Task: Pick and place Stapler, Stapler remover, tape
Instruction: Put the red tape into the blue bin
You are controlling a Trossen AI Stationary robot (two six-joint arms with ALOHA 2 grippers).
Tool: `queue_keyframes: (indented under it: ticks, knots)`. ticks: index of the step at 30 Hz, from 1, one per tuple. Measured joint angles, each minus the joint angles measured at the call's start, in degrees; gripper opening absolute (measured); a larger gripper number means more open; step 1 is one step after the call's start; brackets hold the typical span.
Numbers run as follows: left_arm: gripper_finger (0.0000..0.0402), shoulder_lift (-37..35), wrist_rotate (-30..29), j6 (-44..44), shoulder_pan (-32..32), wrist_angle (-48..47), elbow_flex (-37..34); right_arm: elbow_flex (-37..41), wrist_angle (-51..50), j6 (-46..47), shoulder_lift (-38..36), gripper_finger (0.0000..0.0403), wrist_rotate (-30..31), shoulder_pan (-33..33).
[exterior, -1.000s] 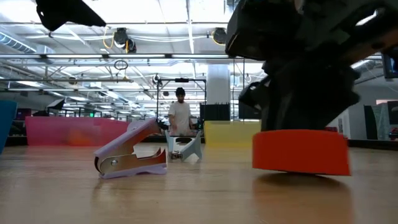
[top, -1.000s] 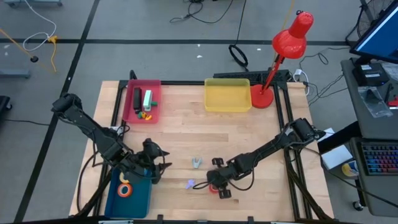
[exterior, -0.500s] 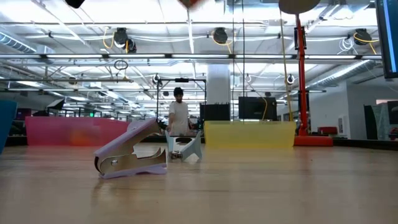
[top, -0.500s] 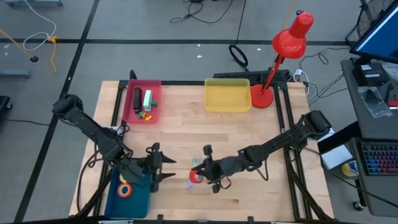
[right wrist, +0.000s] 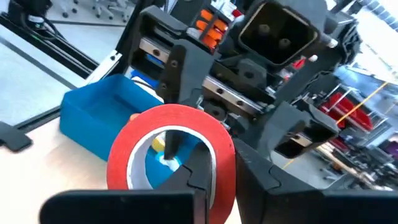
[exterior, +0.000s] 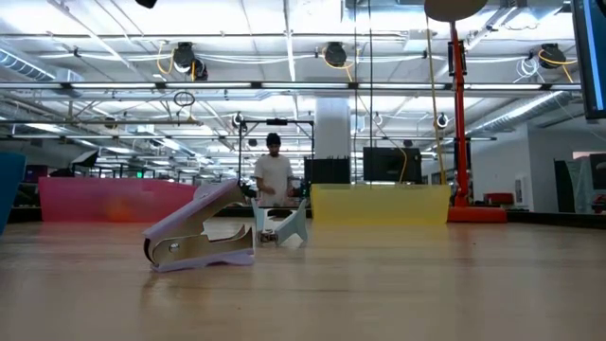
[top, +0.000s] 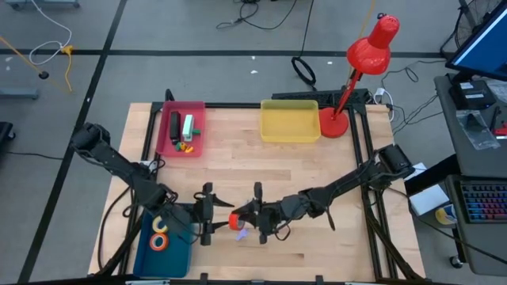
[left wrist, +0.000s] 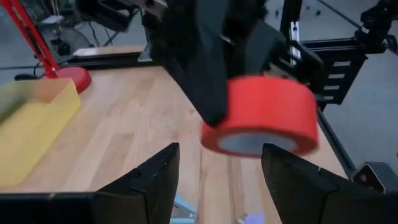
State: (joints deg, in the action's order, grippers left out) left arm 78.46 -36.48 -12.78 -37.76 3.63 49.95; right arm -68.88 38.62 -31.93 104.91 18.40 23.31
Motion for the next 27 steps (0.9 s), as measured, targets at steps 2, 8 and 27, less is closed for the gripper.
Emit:
queue_keyframes:
  ticks: [2,8,27]
  knots:
    - [0.0228,0.00,0.44,0.56,0.55,0.48,0.00,0.00,0.46,-1.10,0.26,0.0030,2.43,0.09]
    - [0.0227,0.00,1.55,-1.22,0.63,0.08,0.00,-0.04,0.16,-3.81,0.17,0.0030,6.39,0.17]
    - [0.0227,-0.11,4.63,-1.90,-0.17,4.23,0.00,-0.04,2.72,-7.19,0.15,0.0031,13.47,1.39]
